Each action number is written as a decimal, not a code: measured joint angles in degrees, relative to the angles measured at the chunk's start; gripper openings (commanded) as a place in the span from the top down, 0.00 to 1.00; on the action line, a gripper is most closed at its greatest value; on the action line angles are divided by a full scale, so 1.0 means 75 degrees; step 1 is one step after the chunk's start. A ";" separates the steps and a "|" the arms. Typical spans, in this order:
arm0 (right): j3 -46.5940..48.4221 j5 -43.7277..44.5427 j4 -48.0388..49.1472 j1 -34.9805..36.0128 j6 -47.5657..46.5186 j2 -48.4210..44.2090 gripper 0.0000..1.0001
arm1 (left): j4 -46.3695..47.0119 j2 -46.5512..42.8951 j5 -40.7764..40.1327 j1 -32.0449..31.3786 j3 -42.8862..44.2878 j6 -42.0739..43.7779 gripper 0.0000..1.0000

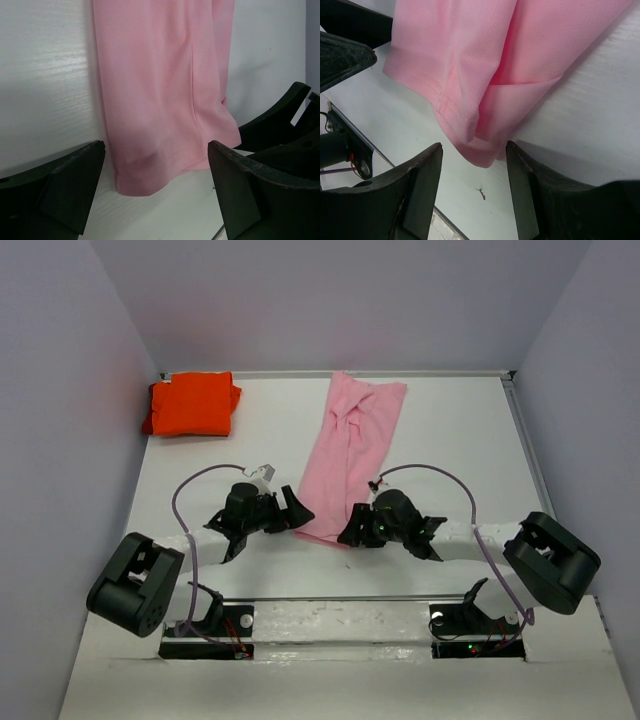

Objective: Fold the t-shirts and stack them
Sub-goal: Grab the bottom of the folded rectangular tshirt with both arms, then fold the folded rectangular tshirt in 1/3 of the way

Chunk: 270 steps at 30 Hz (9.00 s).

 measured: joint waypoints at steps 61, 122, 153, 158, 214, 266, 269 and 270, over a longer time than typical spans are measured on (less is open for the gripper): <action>0.0009 0.0318 -0.0204 0.0000 -0.0146 0.0219 0.83 | 0.0335 0.0154 0.0219 -0.0396 -0.0670 -0.0460 0.91; 0.0731 0.3107 -0.4054 0.0152 -0.0117 -0.3383 1.00 | -0.2331 -0.0912 -0.2699 -0.2562 0.2180 -0.0350 1.00; 0.3987 0.5453 -0.2055 -0.0994 -0.3319 0.1373 1.00 | -0.2224 0.2049 -0.2055 -0.1244 0.4677 0.1105 1.00; 0.4275 0.5444 -0.1865 -0.1128 -0.3518 0.1999 1.00 | -0.2122 0.2567 -0.2011 -0.1072 0.4887 0.1186 1.00; 0.5543 0.4074 -0.1918 -0.2057 -0.3716 0.3360 0.09 | -0.2932 0.2235 -0.1760 -0.0291 0.5945 0.1463 0.01; 0.4144 0.2040 -0.3433 0.0085 -0.1944 0.1390 0.13 | -0.4025 -0.2378 -0.2212 -0.0455 0.3576 0.1387 0.01; 0.4272 0.1947 -0.3459 0.0085 -0.1999 0.1489 0.12 | -0.4575 -0.2075 -0.2407 -0.0443 0.4351 0.1766 0.01; 0.4296 0.1900 -0.3491 0.0085 -0.2020 0.1498 0.12 | -0.4741 -0.1909 -0.2506 -0.0434 0.4704 0.1923 0.01</action>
